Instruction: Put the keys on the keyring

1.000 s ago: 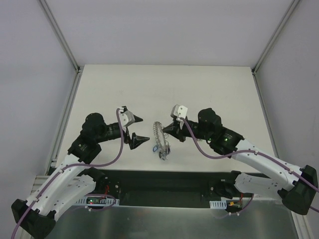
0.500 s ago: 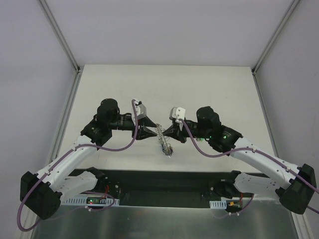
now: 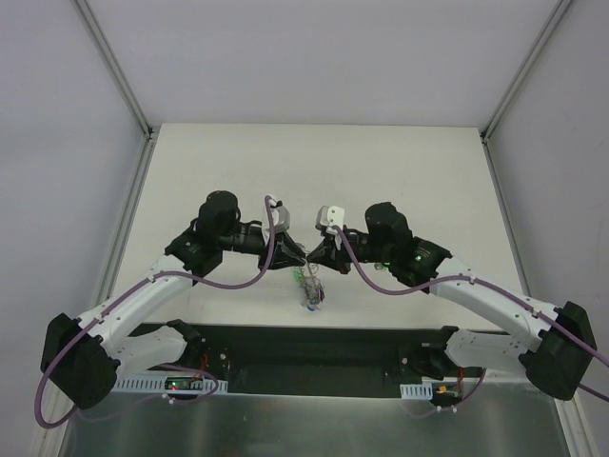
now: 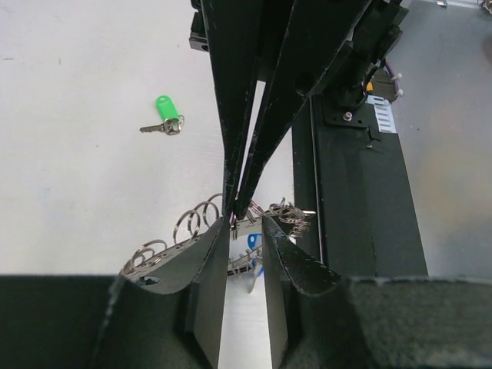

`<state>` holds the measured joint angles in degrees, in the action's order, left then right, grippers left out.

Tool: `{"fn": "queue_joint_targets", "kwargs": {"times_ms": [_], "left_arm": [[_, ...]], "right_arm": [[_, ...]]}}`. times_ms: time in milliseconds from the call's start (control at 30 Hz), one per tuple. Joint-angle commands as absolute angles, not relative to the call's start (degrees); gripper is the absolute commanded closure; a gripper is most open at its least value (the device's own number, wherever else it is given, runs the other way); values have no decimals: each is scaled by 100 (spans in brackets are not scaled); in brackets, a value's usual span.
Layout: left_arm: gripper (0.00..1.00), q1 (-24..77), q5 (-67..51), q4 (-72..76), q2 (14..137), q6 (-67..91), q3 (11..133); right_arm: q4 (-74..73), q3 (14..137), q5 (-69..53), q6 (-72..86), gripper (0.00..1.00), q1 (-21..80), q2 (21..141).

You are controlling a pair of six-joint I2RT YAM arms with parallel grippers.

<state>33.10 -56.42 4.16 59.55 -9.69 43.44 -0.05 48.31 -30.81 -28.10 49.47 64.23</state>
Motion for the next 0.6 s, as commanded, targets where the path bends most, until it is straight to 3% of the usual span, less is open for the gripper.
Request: {"fn": "queue_joint_targets", "kwargs": {"times_ms": [0,267,467,567], "left_arm": [[78,3428,-5705,642,6038,-1116,4254],[88,3445,-5599,642,6222,-1151,4236],[82,3454,-5397,642,6249,-1213,4192],[84,3454,-5309,642,6275,-1204,4184]], "right_arm": [[685,5150,-3331,-2760,99,4931,6416],[808,5045,-3279,-2716,99,4922,6328],[896,4887,-3112,-2690,99,4922,6205],[940,4852,-3076,-2637,99,4931,6144]]}}
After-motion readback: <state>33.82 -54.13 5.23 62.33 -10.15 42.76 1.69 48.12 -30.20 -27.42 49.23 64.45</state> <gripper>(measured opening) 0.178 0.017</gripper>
